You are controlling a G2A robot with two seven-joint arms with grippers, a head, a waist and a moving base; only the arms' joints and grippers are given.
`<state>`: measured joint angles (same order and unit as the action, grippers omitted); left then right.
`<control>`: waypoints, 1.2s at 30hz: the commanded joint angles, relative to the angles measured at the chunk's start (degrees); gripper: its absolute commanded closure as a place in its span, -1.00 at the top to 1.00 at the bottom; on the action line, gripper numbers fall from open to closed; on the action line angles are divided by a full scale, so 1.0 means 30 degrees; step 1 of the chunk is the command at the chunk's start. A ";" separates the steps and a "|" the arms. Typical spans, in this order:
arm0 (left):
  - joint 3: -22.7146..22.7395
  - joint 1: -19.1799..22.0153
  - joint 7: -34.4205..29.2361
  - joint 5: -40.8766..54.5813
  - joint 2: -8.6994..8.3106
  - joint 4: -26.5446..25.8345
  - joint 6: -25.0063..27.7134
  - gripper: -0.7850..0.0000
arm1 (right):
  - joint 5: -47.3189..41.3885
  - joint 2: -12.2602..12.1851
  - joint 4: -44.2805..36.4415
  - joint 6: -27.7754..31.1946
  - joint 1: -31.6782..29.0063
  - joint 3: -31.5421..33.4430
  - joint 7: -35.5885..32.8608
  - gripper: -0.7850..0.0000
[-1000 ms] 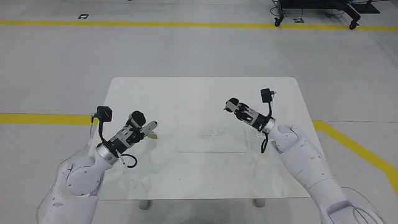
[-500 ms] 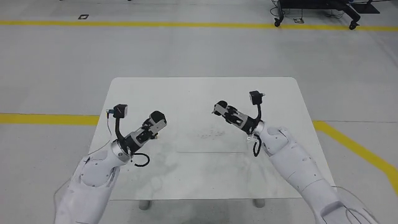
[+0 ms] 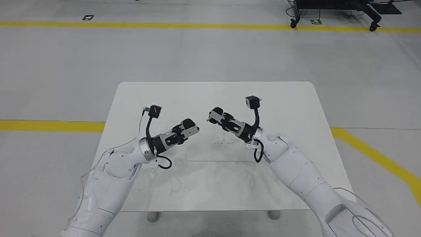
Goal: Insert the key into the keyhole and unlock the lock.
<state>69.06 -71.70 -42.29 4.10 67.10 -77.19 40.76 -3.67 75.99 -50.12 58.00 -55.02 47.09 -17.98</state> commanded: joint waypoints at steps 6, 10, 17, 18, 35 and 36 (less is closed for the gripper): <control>-0.0371 0.0367 0.0269 -0.0343 0.0025 0.0336 -0.0065 -0.36 | -0.1111 0.0563 0.1026 0.0000 0.0732 -0.0912 -0.1511 -1.00; -0.0483 0.0502 0.0354 -0.0526 0.0014 0.0523 -0.0187 -0.47 | -0.2169 0.0810 0.1150 0.0000 0.0899 -0.1220 -0.2476 -1.00; -0.0552 0.0510 0.0830 -0.0965 -0.0019 0.0466 -0.0282 -0.45 | -0.2860 0.1051 0.1676 0.0000 0.1159 -0.1177 -0.3329 -1.00; -0.0544 0.0499 0.0910 -0.1017 -0.0027 0.0468 -0.0310 -0.47 | -0.2928 0.1080 0.1721 0.0000 0.1164 -0.1153 -0.3396 -1.00; -0.0707 0.0587 0.1271 -0.1261 -0.0115 0.0511 -0.0484 -0.99 | -0.2898 0.1433 0.2307 0.0000 0.1255 -0.0587 -0.3926 -1.00; -0.0713 0.0596 0.1285 -0.1267 -0.0121 0.0523 -0.0478 -1.00 | -0.2905 0.1460 0.2343 0.0000 0.1272 -0.0572 -0.3958 -1.00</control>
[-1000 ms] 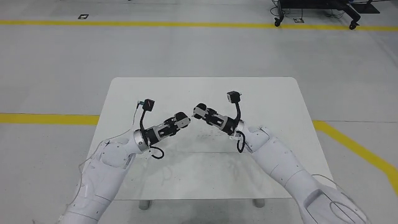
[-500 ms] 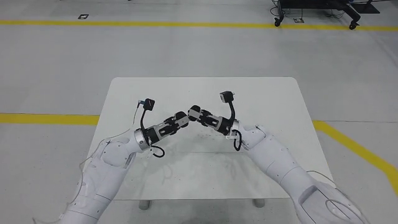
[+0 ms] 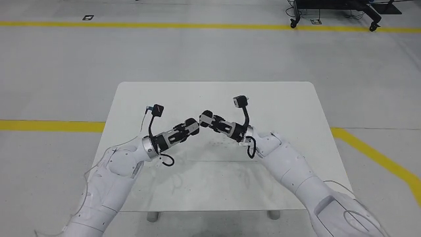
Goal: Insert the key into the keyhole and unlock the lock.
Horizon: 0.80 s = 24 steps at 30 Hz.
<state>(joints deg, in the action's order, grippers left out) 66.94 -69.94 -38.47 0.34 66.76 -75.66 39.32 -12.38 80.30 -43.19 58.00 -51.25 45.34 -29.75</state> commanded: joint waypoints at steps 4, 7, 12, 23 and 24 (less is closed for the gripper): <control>-0.0069 0.0018 0.0011 0.0104 -0.0019 0.0056 -0.0013 -1.00 | -0.0046 0.0123 0.0222 0.0000 0.0089 0.0062 -0.0204 -1.00; -0.0110 0.0136 -0.0215 0.0349 -0.0035 0.0210 -0.0028 -1.00 | -0.0090 0.0198 0.0394 0.0000 0.0167 0.0075 -0.0393 -1.00; -0.0115 0.0277 -0.0284 0.0504 -0.0062 0.0384 -0.0052 -1.00 | -0.0203 0.0294 0.0589 0.0000 0.0261 0.0181 -0.0618 -1.00; 0.0283 0.0137 0.0333 0.0449 -0.0180 0.0265 -0.0009 -1.00 | -0.0239 0.0380 0.0683 0.0000 0.0175 0.0507 -0.1154 -1.00; 0.0311 0.0120 0.0351 0.0477 -0.0191 0.0244 -0.0007 -1.00 | -0.0234 0.0396 0.0722 0.0000 0.0161 0.0500 -0.1223 -1.00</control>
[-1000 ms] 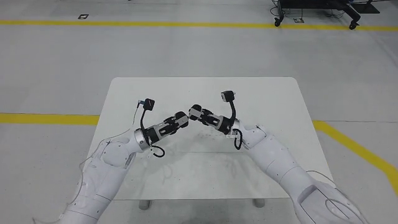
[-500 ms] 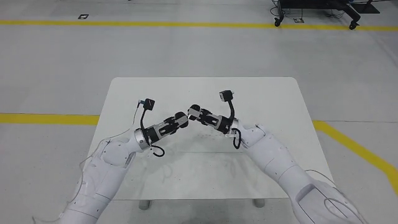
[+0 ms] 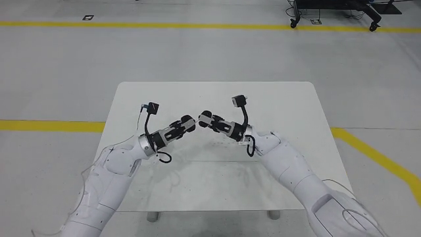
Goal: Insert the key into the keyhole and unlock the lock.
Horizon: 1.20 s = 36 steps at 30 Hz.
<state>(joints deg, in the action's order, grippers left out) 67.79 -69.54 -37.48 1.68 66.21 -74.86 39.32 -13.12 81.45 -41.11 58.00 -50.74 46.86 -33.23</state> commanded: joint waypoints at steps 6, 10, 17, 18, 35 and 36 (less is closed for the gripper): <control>0.0211 -0.0082 0.0044 0.0203 -0.0078 -0.0081 0.0013 -1.00 | -0.0016 0.0168 0.0234 0.0000 0.0072 -0.0173 -0.0532 -1.00; 0.0371 -0.0079 -0.0138 0.0643 -0.0132 -0.0009 0.0026 -1.00 | -0.0206 0.0255 0.0395 0.0000 0.0154 -0.0229 -0.0843 -1.00; 0.0405 -0.0055 -0.0644 0.1150 -0.0200 0.0014 0.0015 0.69 | -0.0813 0.0252 0.0269 0.0000 0.0069 0.0050 -0.1441 -1.00; 0.0395 -0.0063 -0.0670 0.1151 -0.0206 0.0007 0.0036 0.79 | -0.0856 0.0242 0.0256 0.0000 0.0046 0.0102 -0.1520 -1.00; -0.0091 0.0039 -0.0796 0.0623 -0.0231 -0.0030 -0.0045 -0.71 | -0.1178 0.0355 0.0421 0.0000 0.0003 0.0419 -0.2223 -1.00; -0.0129 0.0054 -0.0761 0.0580 -0.0227 -0.0021 -0.0057 -0.84 | -0.1204 0.0367 0.0452 0.0000 0.0007 0.0427 -0.2242 -1.00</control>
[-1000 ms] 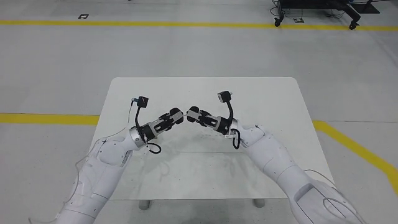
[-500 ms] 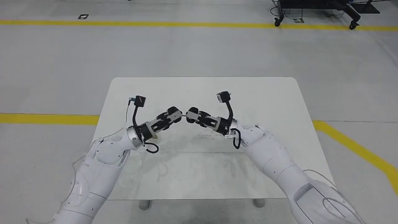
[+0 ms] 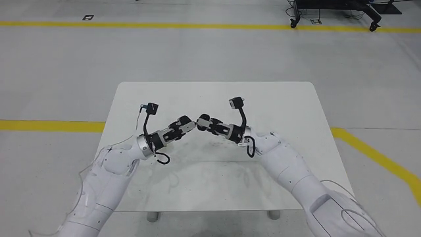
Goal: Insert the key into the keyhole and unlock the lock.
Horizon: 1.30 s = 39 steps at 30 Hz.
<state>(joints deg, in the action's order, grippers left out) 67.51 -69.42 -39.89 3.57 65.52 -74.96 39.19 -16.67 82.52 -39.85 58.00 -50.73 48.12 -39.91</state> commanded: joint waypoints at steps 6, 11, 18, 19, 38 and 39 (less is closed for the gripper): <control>-0.0155 0.0084 0.0234 -0.0282 0.0006 0.0038 -0.0129 -1.00 | 0.0007 0.0071 0.0139 0.0000 0.0071 0.0046 -0.0139 -1.00; -0.0292 0.0174 0.0546 -0.0731 0.0022 0.0062 -0.0461 -1.00 | -0.0035 0.0113 0.0238 0.0000 0.0111 0.0082 -0.0236 -1.00; -0.0327 0.0173 0.1079 -0.1139 0.0025 0.0027 -0.0554 -1.00 | -0.0103 0.0159 0.0374 0.0000 0.0127 0.0175 -0.0133 -0.07; -0.0274 0.0150 0.1177 -0.1153 0.0016 0.0013 -0.0529 -1.00 | -0.0103 0.0159 0.0374 0.0000 0.0127 0.0175 -0.0133 1.00; 0.0558 -0.0348 0.1188 -0.0814 -0.0252 -0.0408 0.0064 -1.00 | 0.0341 -0.0466 -0.0941 0.0000 -0.0573 0.0819 -0.1294 0.98; 0.0562 -0.0360 0.1152 -0.0767 -0.0259 -0.0429 0.0062 -1.00 | 0.0019 -0.0628 -0.1282 0.0000 -0.0766 0.1002 -0.1869 0.68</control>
<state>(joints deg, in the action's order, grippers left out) 69.19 -70.46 -36.34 1.16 64.76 -76.19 39.40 -15.52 81.11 -42.75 57.98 -52.53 50.56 -43.62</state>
